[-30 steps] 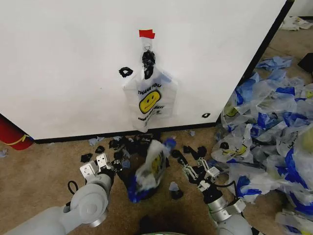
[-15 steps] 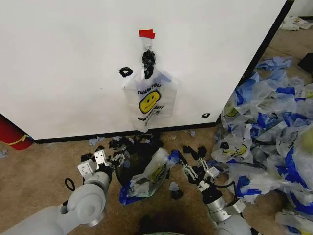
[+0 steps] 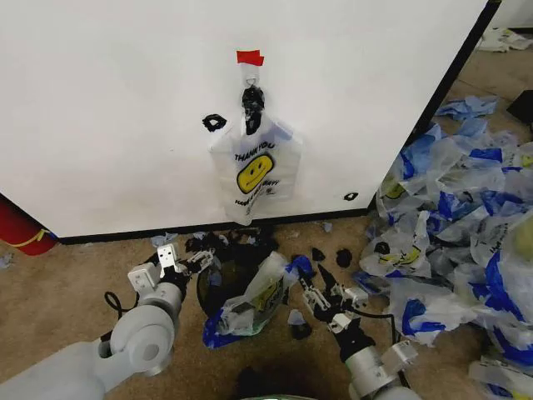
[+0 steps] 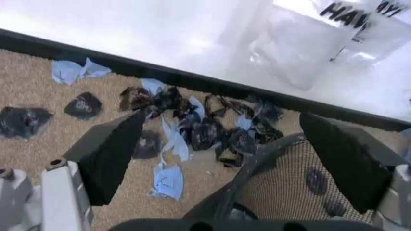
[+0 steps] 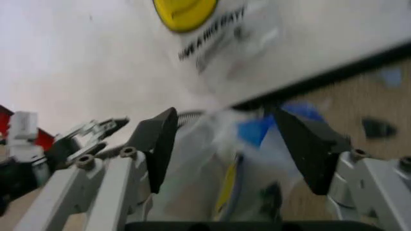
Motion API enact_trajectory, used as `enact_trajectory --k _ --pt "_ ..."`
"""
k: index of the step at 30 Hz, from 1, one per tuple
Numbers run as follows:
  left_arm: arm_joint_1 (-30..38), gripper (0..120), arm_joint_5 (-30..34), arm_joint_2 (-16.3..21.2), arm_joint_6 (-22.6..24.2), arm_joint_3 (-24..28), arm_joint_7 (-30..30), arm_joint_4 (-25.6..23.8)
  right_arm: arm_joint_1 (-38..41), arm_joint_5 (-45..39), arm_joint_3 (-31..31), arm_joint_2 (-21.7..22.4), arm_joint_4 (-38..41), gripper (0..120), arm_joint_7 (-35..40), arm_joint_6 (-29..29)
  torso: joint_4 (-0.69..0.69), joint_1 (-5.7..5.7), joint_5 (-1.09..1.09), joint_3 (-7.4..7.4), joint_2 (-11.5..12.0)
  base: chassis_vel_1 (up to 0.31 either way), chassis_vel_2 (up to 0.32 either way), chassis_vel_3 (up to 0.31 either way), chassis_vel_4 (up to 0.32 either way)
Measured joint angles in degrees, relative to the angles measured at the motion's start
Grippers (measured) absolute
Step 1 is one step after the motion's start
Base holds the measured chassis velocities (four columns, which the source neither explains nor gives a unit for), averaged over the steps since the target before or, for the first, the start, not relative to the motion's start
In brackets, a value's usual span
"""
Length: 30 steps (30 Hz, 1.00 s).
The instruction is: Pick up the garbage bag from the wall and place it over the trash bin.
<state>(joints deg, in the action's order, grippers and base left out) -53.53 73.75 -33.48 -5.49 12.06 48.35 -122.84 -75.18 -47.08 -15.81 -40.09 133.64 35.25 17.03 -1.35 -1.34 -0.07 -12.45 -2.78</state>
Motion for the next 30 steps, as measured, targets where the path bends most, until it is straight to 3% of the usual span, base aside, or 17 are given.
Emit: enact_trajectory --k 5,11,20,30 --pt "0.74 95 -0.18 -0.73 -0.02 1.34 -0.29 1.45 0.3 -1.56 -3.58 -0.23 2.93 48 7.55 -3.79 0.0 0.0 0.03 0.0 0.0 0.0 0.0 0.0 0.0" --pt "0.74 95 -0.59 -1.27 -0.12 1.88 -0.46 2.23 0.29 -1.79 -5.13 -0.73 2.63 46 11.12 -5.36 0.0 0.0 0.01 0.0 0.0 0.0 0.0 0.0 0.0" --pt "2.46 94 -0.66 -1.76 -0.2 4.74 -1.02 2.95 3.25 -5.94 -5.25 -1.57 0.02 57 12.36 -7.19 0.0 0.0 0.01 0.0 0.0 0.0 0.0 0.0 0.0" --pt "2.08 94 -1.55 -2.06 -0.47 4.83 -1.32 3.67 11.24 -10.42 -9.44 -1.91 -2.13 56 11.43 -8.32 0.0 0.0 0.0 0.0 0.0 0.0 0.0 0.0 0.0"
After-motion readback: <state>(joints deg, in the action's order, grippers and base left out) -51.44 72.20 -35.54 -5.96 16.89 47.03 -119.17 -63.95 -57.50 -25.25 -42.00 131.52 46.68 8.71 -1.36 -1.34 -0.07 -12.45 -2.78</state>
